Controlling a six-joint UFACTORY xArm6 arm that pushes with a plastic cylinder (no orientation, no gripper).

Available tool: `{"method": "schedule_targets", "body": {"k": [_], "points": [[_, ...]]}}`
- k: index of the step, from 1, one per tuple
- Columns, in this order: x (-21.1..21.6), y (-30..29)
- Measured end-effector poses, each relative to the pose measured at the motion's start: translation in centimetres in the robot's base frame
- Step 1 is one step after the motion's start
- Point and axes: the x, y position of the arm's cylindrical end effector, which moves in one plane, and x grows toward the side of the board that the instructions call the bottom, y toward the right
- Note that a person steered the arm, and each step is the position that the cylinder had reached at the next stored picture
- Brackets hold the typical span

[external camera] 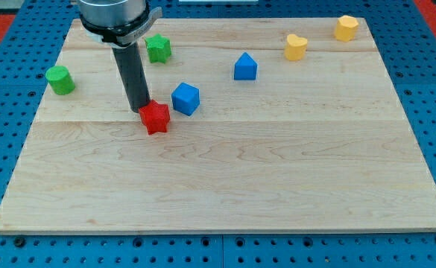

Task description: Place the green circle diagonally at the bottom left of the red star

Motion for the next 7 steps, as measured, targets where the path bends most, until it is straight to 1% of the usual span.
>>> {"method": "schedule_targets", "body": {"k": [1, 2, 3, 4, 5, 6, 7], "points": [[0.9, 0.0], [0.8, 0.0], [-1.9, -1.2], [-4.0, -3.6], [-7.6, -6.1], [-11.1, -10.3], [-11.9, -14.5]]}}
